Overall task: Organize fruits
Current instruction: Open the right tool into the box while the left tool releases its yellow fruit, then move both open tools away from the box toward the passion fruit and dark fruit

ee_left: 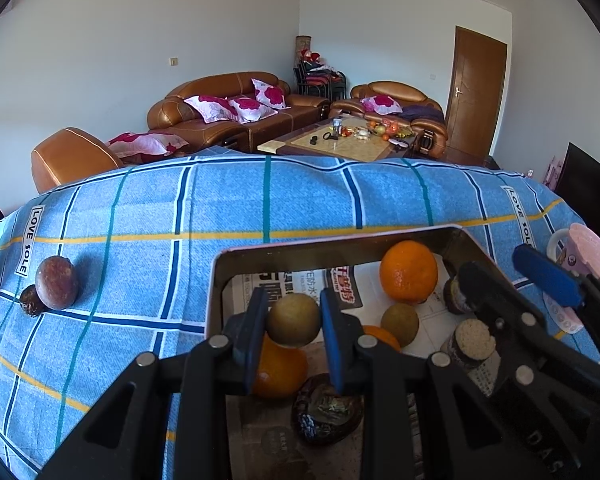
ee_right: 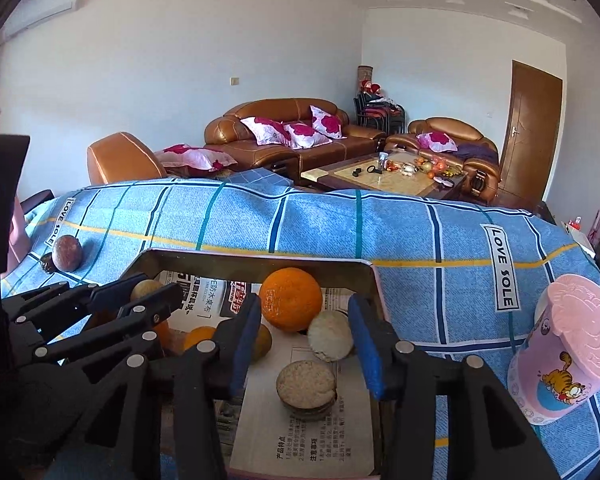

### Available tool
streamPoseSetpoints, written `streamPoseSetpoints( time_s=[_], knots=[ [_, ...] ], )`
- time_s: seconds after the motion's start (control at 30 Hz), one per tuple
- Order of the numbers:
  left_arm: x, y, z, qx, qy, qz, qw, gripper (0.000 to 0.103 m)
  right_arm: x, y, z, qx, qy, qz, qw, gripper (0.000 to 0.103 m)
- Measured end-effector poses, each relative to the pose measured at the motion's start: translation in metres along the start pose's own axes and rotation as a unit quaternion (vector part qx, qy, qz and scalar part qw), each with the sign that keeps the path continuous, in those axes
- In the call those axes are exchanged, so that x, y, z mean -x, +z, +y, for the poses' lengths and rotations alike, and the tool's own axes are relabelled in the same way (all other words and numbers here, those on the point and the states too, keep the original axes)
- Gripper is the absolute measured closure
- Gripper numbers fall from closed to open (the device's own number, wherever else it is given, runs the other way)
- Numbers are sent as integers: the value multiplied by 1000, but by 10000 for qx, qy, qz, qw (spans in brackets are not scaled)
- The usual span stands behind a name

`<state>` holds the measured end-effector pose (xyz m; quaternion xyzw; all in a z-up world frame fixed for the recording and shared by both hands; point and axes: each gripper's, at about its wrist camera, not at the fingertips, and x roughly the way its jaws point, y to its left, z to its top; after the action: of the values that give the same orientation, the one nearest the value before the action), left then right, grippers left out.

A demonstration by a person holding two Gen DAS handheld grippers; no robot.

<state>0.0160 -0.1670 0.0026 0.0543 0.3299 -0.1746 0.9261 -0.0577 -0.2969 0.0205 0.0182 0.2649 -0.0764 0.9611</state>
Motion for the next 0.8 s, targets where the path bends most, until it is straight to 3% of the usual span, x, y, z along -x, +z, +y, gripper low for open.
streamPoseSetpoints(
  time_s=[0.1, 0.17, 0.23, 0.3, 0.47, 0.8],
  knots=[
    [2, -1, -3, -75, 13, -36, 10000, 75, 12, -1, -8, -258, -185, -308, 9990, 35],
    [3, -1, -4, -98, 53, -38, 9999, 74, 16, -3, -13, -395, -237, -383, 9982, 33],
    [5, -2, -4, -92, 111, -82, 9999, 67, 14, -2, -15, -482, -281, -370, 9978, 33],
    [10, -2, -4, -91, 171, -188, 9996, 41, 14, -1, -18, -555, -350, -393, 9971, 33],
    [25, -4, -3, -81, 364, -580, 9976, 0, 24, -2, -23, -667, -482, -574, 9949, 33],
    [29, -6, -3, -132, 472, -594, 9970, 0, 46, -8, -22, -663, -822, -1095, 9884, 33]
  ],
)
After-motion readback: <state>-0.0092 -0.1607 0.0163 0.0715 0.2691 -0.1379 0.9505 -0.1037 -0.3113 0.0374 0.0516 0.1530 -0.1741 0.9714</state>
